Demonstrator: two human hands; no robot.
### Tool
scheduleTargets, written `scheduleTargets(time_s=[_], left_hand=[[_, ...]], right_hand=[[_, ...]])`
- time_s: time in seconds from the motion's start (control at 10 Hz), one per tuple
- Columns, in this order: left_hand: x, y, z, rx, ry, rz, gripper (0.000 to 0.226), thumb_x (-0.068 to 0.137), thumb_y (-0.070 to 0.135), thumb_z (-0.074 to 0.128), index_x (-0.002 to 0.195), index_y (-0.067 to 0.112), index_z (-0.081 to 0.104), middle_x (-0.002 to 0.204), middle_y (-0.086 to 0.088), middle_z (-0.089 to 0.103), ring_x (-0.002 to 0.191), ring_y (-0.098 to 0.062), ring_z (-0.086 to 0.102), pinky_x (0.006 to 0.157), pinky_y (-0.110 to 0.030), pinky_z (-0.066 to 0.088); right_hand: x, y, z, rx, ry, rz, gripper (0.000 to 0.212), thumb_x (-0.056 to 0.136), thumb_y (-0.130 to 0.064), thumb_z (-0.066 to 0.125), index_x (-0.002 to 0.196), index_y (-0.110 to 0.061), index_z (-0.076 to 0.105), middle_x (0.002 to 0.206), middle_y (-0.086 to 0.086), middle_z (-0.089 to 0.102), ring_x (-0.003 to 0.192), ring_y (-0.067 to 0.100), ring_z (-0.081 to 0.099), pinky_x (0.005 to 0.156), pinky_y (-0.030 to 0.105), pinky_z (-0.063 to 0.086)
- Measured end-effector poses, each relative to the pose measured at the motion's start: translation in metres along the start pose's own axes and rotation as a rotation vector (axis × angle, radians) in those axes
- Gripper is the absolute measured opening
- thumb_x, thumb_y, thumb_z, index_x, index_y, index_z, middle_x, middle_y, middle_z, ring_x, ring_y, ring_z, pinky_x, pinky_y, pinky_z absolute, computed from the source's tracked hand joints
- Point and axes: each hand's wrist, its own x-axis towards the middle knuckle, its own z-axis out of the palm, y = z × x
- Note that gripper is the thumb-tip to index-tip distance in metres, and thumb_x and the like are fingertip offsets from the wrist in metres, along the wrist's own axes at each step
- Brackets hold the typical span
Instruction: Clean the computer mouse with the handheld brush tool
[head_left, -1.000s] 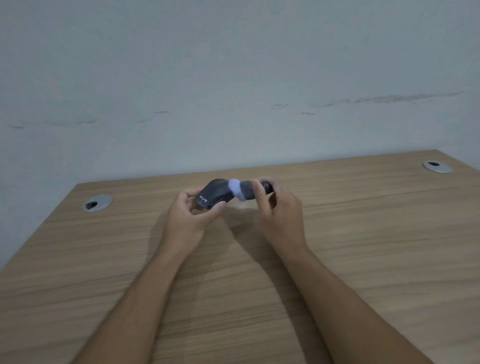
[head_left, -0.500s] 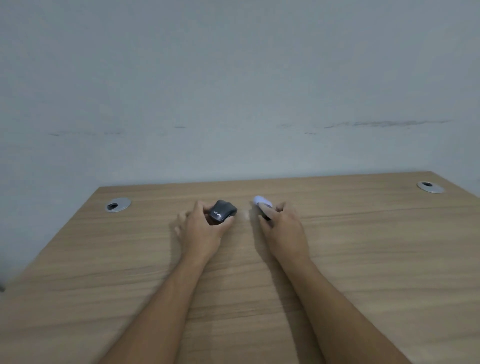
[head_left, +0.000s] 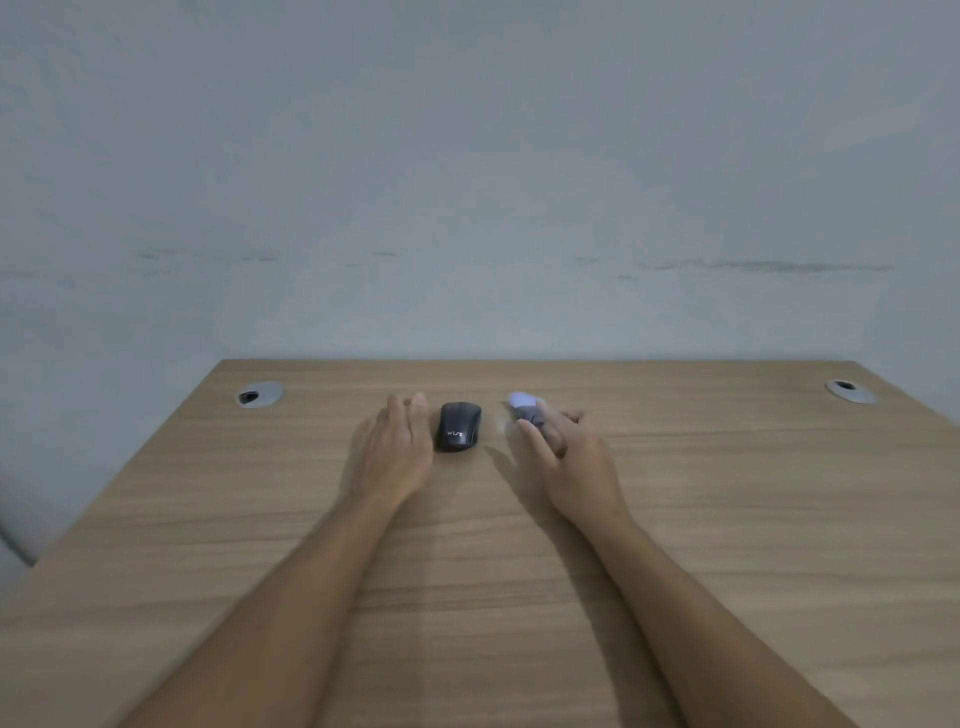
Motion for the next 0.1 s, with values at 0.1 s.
scheduleTargets(time_s=[0.1], left_hand=[[0.0204,-0.0364,-0.0002,0.166,-0.078,0.045,0.059,0.118,0.041,0.027,0.169,0.015,0.037,0.181,-0.007,0.034,0.167,-0.027,0.031,0.136,-0.047,0.021]], right_hand=[[0.0049,-0.0132,-0.0205,0.226,0.058,0.099,0.035,0.108,-0.049,0.06,0.14,-0.039,0.07,0.122,-0.011,0.067,0.104,0.004,0.064,0.093,0.025,0.049]])
